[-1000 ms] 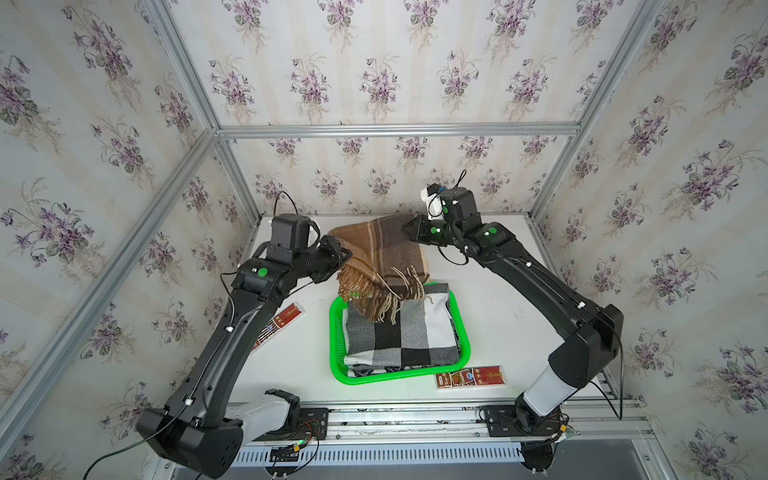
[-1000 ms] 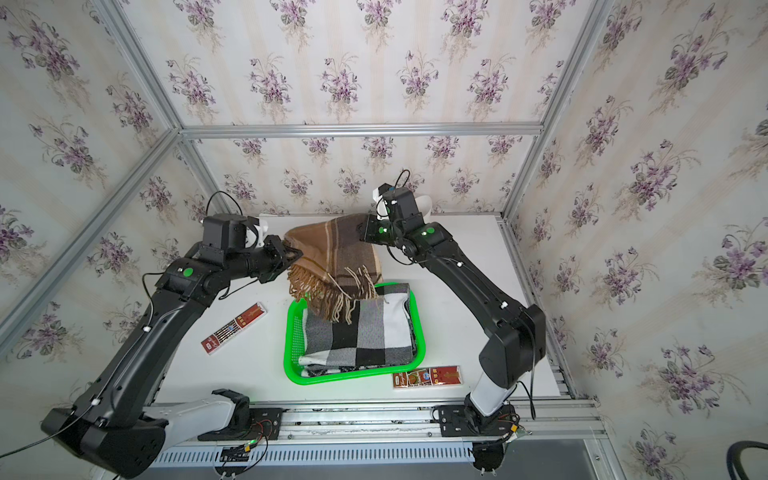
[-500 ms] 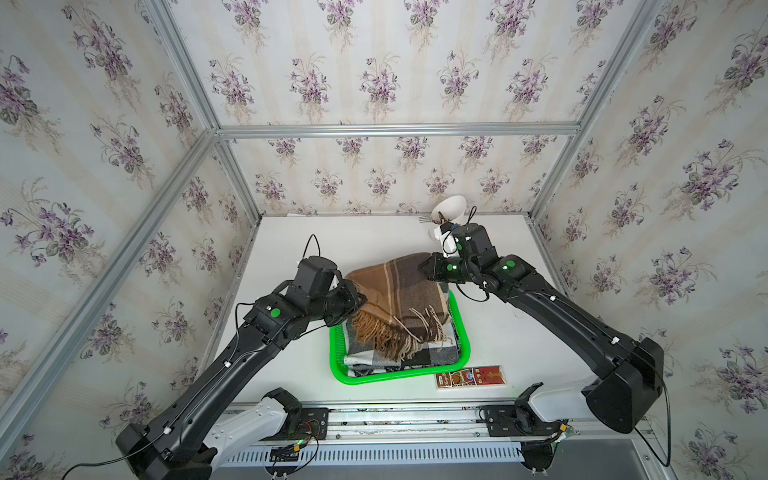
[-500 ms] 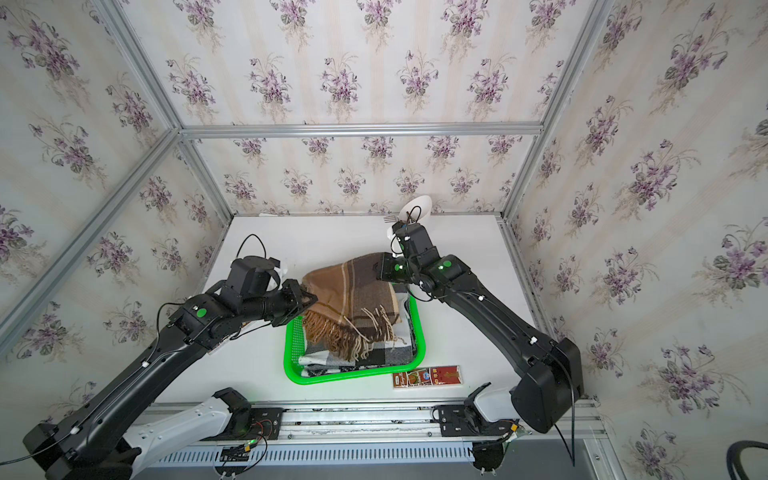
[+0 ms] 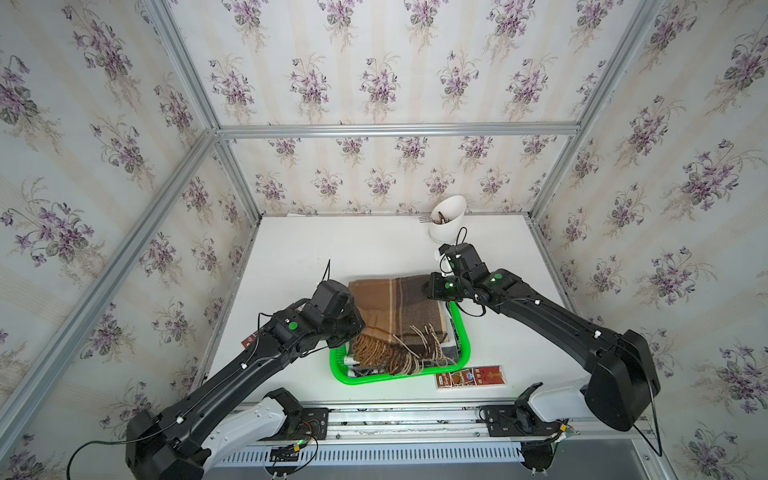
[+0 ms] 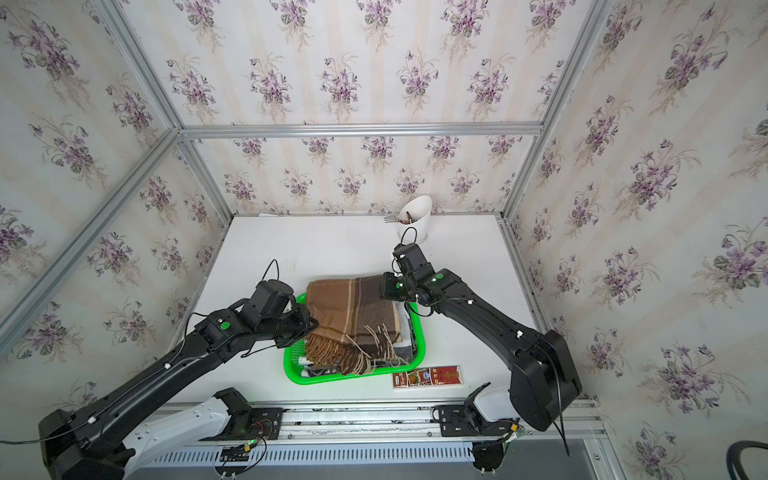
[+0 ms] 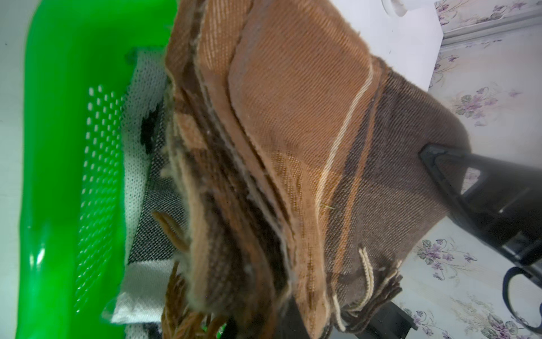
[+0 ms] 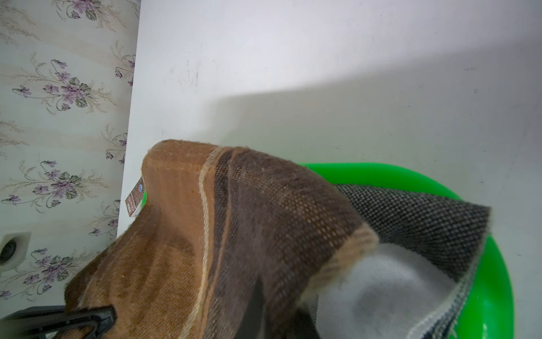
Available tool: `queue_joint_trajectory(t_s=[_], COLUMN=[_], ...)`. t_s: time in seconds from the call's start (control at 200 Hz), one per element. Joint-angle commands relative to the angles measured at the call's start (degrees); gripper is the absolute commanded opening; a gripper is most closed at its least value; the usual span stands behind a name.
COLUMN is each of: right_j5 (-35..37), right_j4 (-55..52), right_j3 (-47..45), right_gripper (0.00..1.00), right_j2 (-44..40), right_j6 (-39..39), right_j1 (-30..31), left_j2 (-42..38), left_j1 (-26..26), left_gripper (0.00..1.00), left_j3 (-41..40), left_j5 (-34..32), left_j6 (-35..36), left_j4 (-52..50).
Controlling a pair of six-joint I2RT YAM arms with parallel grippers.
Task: Put the folded scarf in the basket
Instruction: Place the scarf in the basket.
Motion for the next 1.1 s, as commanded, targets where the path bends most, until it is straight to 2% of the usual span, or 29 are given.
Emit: queue_joint_trajectory(t_s=[0.0, 0.38, 1.094], right_j5=[1.9, 4.4, 5.5], right_j4=[1.5, 1.7, 1.8], right_j3=[-0.5, -3.9, -5.4], right_gripper=[0.00, 0.00, 0.00], right_j2=[0.4, 0.3, 2.7], right_j6=[-0.7, -0.3, -0.5], right_j1=[0.0, -0.2, -0.9], left_j2=[-0.8, -1.1, -2.0], left_j1=[-1.0, -5.7, -9.4], left_gripper=[0.00, 0.00, 0.00], left_j3=[-0.9, -5.7, -10.0], left_j5=[-2.2, -4.1, -5.9], left_j6=[-1.4, -4.8, -8.0], left_j4=[1.3, 1.6, -0.6])
